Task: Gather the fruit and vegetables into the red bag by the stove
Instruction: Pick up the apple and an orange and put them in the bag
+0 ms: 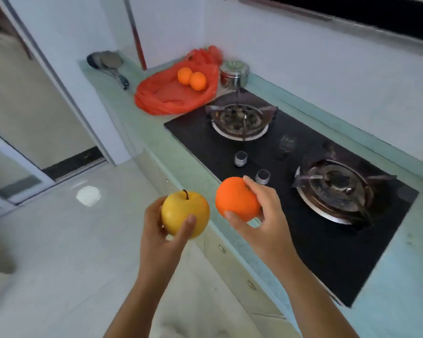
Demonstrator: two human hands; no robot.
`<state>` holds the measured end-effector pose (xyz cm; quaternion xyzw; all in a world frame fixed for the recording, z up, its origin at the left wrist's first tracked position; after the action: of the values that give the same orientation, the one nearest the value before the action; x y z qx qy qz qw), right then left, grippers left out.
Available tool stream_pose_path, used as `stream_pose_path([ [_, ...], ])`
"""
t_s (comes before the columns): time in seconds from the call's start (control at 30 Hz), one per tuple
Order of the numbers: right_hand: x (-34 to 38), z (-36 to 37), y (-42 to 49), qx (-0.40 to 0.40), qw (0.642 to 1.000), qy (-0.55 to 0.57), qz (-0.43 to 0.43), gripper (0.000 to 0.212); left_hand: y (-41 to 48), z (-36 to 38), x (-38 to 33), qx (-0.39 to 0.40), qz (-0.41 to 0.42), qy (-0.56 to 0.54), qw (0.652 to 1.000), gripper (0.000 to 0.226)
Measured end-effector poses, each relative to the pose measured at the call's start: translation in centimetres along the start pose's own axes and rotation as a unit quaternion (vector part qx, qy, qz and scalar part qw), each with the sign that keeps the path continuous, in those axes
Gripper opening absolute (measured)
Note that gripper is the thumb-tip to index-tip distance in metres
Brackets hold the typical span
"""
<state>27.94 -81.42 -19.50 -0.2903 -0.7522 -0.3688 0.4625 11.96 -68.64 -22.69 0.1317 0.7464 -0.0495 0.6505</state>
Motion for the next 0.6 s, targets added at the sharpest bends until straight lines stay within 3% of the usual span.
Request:
stream_pose_path([
  [0.33, 1.6, 17.2, 7.5, 0.052, 0.999, 0.007, -0.006, 0.065, 14.7, -9.1, 4.5, -0.069, -0.022, 0.000, 0.997, 0.056],
  [0.6, 7.5, 33.3, 15.5, 0.076, 0.997, 0.018, -0.029, 0.071, 28.8, -16.5, 5.0, -0.095, -0.003, 0.009, 0.995, 0.055],
])
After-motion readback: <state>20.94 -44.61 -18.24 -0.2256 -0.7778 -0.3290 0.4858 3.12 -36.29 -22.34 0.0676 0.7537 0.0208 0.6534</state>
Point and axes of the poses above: each hand's wrist, its own y-axis towards the middle knuckle, its own z-axis out of the palm, x = y × z, the point moved 9 cm from there along y, towards the middle knuckle, and after that the axes turned 11 degrees about -x, right-handed, at the moved point
